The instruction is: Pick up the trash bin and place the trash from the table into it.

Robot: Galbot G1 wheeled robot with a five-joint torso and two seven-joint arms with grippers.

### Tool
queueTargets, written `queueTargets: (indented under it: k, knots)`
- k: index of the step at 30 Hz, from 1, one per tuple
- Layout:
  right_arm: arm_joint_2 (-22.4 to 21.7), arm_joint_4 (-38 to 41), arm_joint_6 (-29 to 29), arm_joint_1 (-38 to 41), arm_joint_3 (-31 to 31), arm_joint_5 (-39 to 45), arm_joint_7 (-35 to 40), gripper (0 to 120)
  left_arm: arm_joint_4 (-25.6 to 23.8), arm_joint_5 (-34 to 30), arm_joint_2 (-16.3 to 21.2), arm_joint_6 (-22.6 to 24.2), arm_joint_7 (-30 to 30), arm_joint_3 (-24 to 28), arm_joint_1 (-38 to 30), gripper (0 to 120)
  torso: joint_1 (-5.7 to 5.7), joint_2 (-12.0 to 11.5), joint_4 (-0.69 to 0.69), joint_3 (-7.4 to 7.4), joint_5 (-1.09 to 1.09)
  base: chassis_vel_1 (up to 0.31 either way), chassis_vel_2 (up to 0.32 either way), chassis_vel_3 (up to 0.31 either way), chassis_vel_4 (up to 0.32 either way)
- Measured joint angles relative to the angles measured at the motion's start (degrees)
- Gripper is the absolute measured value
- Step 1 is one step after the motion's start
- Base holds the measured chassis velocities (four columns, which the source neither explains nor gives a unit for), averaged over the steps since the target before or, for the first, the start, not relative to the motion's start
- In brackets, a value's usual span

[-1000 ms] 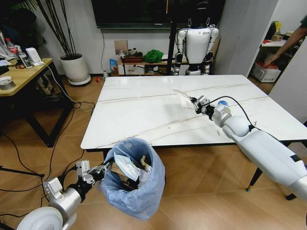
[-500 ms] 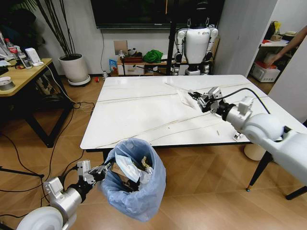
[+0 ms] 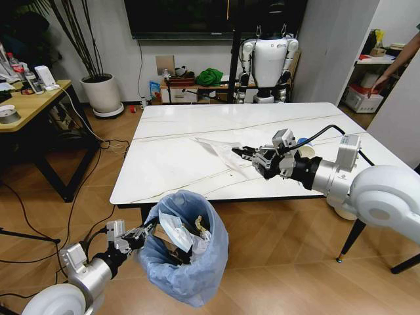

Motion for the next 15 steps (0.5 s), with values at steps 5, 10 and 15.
queueTargets:
  k: [5, 10, 15]
  knots:
    - [-0.20, 3.03, -3.46, 0.21, 0.62, 4.61, 3.48, 0, 0.25, 0.28, 0.00, 0.00, 0.01, 0.11, -0.25, 0, 0.00, 0.00, 0.00, 0.00, 0.00, 0.000, 0.000, 0.000, 0.000]
    - [-0.05, 7.43, -7.09, -0.16, -0.20, 9.70, 9.21, 0, 0.05, 0.30, -0.14, 0.00, 0.02, 0.13, -0.03, 0, 0.00, 0.00, 0.00, 0.00, 0.00, 0.000, 0.000, 0.000, 0.000]
    - [0.27, 10.06, -8.85, -0.24, -1.30, 13.45, 13.29, 0, -0.23, 0.31, -0.18, 0.00, 0.00, -0.17, 0.20, 0, 0.00, 0.00, 0.00, 0.00, 0.01, 0.000, 0.000, 0.000, 0.000]
